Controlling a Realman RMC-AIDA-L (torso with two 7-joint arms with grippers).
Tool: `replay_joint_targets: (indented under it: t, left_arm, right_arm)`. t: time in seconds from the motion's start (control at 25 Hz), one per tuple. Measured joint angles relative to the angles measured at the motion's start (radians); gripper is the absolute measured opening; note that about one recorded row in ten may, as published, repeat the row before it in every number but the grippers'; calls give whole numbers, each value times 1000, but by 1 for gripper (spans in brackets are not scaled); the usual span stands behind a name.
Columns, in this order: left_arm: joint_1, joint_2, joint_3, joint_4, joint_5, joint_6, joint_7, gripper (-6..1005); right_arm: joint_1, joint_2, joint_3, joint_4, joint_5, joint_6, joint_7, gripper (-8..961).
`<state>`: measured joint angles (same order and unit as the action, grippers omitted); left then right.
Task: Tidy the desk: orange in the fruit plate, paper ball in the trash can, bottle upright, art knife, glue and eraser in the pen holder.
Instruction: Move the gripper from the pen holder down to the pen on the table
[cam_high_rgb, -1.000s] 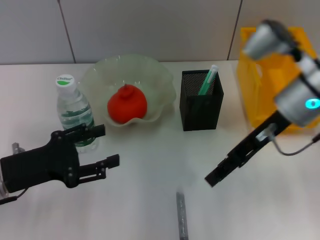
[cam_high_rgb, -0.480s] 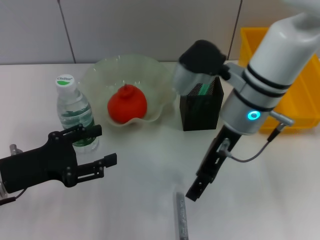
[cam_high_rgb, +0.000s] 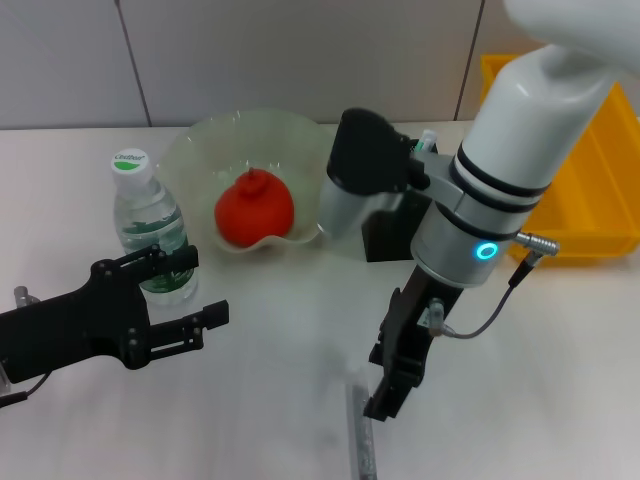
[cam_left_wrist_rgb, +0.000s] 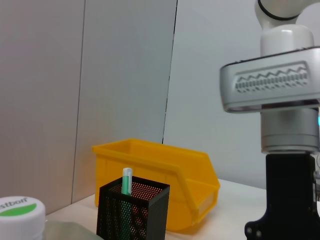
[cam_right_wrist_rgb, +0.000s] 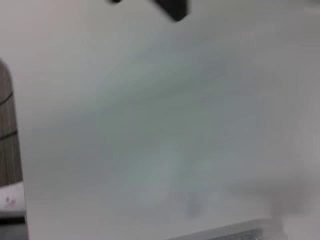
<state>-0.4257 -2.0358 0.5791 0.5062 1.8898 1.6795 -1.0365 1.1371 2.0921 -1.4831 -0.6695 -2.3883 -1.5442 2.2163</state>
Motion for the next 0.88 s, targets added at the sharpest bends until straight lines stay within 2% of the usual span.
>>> replay_joint_targets:
  t: [0.2, 0.44, 0.88]
  left_arm:
    - [-1, 0, -1, 0, 0, 0, -1, 805]
    - [0, -3, -1, 0, -1, 0, -3, 805]
    - [-5, -9, -6, 0, -2, -9, 1, 805]
  right_arm:
    - [-20, 1, -58, -18, 25, 13, -147, 698]
    - [-58, 0, -155, -129, 46, 22, -324, 698]
    - [-71, 0, -373, -292, 48, 16, -615, 697]
